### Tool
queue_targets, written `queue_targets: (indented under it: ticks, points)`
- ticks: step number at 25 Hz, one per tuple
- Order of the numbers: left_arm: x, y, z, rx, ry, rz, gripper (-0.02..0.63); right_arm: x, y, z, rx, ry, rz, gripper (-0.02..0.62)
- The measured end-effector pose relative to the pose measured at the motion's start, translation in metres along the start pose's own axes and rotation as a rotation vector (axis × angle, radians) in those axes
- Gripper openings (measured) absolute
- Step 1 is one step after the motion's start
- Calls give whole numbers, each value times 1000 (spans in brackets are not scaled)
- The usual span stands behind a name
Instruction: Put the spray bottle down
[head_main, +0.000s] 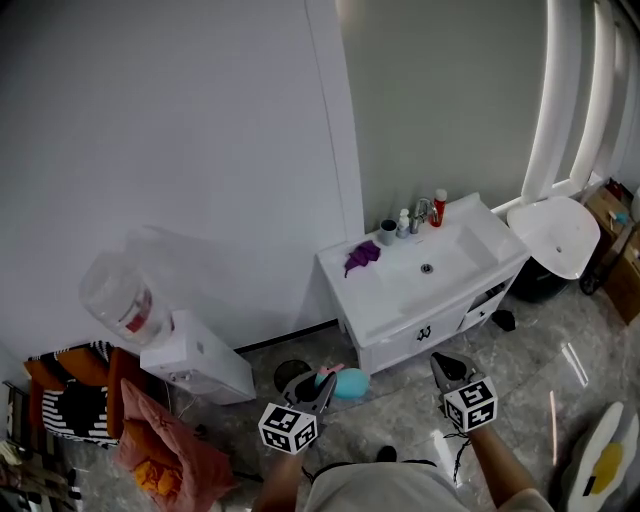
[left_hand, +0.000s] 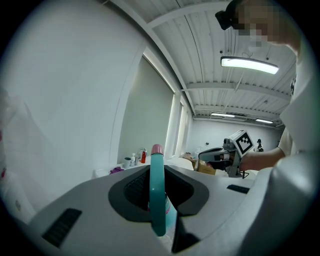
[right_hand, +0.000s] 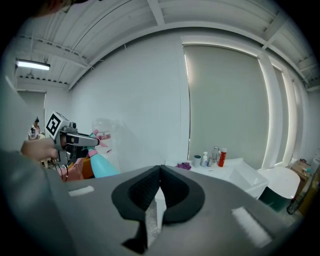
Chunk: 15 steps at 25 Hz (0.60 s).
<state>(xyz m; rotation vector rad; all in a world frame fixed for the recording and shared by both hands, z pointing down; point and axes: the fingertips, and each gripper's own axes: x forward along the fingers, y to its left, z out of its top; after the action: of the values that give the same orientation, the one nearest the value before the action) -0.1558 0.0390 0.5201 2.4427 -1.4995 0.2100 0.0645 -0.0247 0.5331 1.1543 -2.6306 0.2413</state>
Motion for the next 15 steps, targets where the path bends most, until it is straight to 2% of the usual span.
queue_targets:
  ticks: [6, 15]
  points:
    - [38, -3, 1, -15, 16, 26, 61, 13, -40, -5, 12, 13, 14, 11]
    - [75, 7, 1, -26, 41, 35, 61, 43, -62, -14, 44, 39, 41, 11]
